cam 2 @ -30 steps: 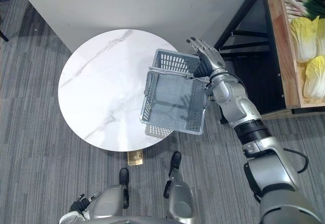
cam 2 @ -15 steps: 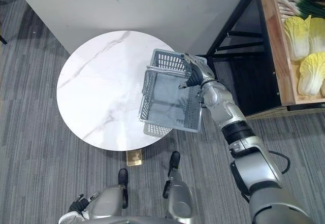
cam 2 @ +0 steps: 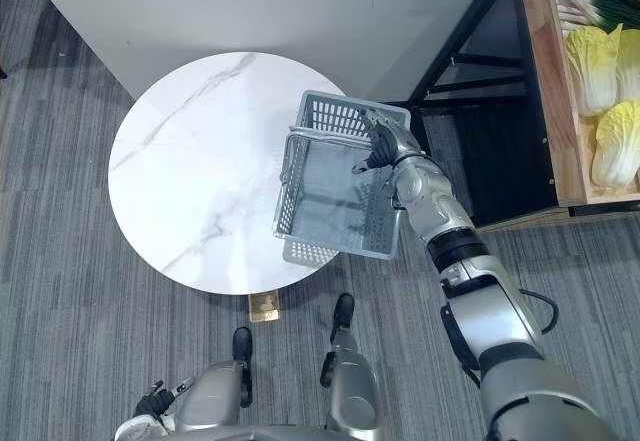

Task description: Pick vegetable in the basket

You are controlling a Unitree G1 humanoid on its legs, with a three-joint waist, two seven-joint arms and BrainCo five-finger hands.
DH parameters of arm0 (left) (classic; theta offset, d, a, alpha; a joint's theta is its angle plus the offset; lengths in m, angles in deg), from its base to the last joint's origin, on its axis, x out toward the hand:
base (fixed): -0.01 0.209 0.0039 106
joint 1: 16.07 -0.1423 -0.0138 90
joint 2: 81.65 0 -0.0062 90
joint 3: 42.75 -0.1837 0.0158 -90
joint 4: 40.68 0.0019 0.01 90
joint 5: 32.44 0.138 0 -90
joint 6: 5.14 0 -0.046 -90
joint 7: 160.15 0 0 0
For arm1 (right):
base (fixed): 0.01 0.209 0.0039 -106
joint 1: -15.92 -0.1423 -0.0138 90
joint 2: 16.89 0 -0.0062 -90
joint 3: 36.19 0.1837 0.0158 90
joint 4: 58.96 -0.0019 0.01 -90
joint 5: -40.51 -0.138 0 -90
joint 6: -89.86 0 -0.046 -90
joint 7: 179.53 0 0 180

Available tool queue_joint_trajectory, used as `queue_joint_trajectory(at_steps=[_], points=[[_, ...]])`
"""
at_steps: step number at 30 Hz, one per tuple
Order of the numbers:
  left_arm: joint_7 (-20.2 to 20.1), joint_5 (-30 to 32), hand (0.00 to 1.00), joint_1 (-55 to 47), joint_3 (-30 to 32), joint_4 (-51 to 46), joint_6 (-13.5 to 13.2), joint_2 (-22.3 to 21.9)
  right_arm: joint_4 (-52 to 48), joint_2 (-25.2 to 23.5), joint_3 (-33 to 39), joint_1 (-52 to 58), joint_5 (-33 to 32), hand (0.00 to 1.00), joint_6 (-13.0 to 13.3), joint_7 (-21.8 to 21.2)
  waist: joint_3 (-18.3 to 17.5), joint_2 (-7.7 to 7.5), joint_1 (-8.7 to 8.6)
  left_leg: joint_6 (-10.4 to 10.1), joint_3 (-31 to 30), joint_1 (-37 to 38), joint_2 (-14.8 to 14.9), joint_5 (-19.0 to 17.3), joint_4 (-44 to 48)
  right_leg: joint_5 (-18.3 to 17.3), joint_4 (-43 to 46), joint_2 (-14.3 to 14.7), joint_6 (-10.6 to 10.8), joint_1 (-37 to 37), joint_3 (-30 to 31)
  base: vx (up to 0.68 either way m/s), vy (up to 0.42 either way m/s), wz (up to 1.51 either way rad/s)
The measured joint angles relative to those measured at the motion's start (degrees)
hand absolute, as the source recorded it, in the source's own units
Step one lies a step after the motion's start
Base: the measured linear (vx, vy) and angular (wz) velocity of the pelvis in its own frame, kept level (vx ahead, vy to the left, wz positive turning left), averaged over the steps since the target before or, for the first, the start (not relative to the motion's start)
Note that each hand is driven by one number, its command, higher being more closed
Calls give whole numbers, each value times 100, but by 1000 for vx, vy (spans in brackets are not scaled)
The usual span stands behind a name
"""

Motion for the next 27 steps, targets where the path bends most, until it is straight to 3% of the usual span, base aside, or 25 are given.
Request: queue_joint_trajectory(at_steps=[13, 14, 27], points=[[36, -163, 0, 57, -216, -6, -36, 57, 424, 55, 371, -233, 67, 0, -34, 131, 253, 33, -12, 46, -90, -298, -75, 45, 96, 65, -20, -75, 10, -193, -19, -12, 1, 3], [38, -187, 0, 58, -222, -6, -37, 86, 500, 71, 396, -262, 70, 100, -35, 166, 271, 39, -12, 44, -93, -303, -74, 43, 103, 65, -20, -75, 10, -195, -22, 0, 0, 0], [68, -220, 0, 108, -456, -4, -39, 103, 595, 56, 402, -286, 362, 100, -28, 265, 322, 113, 21, 29, -106, -321, -60, 30, 118, 62, -20, -64, 7, -194, -33, 2, 0, 0]])
